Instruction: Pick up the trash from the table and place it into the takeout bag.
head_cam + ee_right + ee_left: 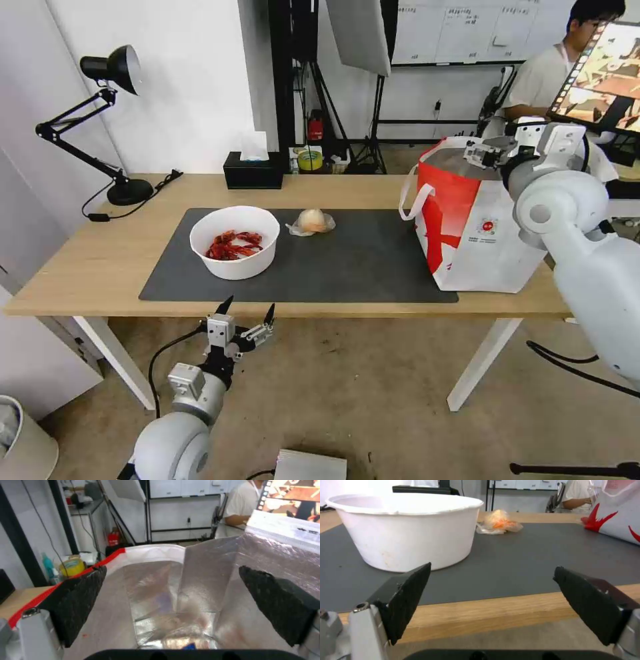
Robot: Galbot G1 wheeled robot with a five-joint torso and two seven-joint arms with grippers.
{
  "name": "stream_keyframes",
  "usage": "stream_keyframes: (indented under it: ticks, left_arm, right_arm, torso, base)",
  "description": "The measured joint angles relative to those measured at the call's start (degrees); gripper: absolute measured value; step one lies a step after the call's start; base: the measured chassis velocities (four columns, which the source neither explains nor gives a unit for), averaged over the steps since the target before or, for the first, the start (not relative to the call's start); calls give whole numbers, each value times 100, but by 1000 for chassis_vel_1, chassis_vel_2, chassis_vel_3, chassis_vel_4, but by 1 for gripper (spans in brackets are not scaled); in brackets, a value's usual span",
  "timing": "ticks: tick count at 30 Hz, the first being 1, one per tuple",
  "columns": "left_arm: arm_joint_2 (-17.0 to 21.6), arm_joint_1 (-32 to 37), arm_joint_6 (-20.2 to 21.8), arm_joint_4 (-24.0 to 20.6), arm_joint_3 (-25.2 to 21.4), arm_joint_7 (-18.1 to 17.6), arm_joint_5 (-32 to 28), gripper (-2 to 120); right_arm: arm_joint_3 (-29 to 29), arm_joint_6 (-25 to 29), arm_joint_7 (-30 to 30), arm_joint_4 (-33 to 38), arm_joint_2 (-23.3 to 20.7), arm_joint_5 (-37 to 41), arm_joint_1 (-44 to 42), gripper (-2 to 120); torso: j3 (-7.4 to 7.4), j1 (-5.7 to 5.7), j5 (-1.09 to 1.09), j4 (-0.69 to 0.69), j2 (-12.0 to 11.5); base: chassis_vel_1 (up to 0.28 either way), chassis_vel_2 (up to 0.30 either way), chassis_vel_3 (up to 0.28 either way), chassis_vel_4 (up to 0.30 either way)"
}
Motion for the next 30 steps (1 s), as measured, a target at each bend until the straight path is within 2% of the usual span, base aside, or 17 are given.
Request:
stream_keyframes:
  ticks: [1,4,5,7,8,12,13,16,20,30]
  left_arm:
    - [0,0,0,0,0,0,0,100]
    - [-6,-1,0,0,-1,0,2,100]
    - [-6,-1,0,0,-1,0,2,100]
    - [-2,-27,0,8,-8,0,1,100]
    - [-2,-27,0,8,-8,0,1,100]
    - [41,-73,-1,18,-53,-2,-39,100]
    - [41,-73,-1,18,-53,-2,-39,100]
    - [78,-107,-5,35,-98,-4,-97,100]
    - [115,-128,-6,36,-114,-4,-138,100]
    - [86,-58,-47,31,-238,-3,-144,100]
  right_arm:
    - [0,0,0,0,0,0,0,100]
    - [10,652,-845,73,17,-155,-105,100]
    - [10,652,-845,73,17,-155,-105,100]
    - [11,1062,-1439,209,15,-190,-195,100]
    - [11,1062,-1439,209,15,-190,-195,100]
    - [1,1456,-2512,593,-135,-255,-580,100]
    - [1,1456,-2512,593,-135,-255,-580,100]
    - [-8,1587,-3129,912,-282,-548,-1145,100]
    - [68,1598,-3365,1169,-350,-870,-1810,100]
    - [89,1712,-3402,1390,-233,-1281,-2775,100]
  torso:
    - [0,0,0,0,0]
    - [0,0,1,0,0]
    - [0,0,1,0,0]
    - [0,0,-1,1,0]
    - [0,0,-1,1,0]
    - [0,0,-1,1,0]
    - [0,0,-1,1,0]
    - [0,0,0,0,0]
    - [0,0,0,0,0]
    - [0,0,-1,1,0]
  base:
    - [0,0,0,0]
    - [0,0,0,0]
    - [0,0,0,0]
    - [0,0,0,0]
    - [0,0,0,0]
    - [0,0,0,0]
    - [0,0,0,0]
    - [0,0,0,0]
    - [0,0,0,0]
    - [0,0,0,0]
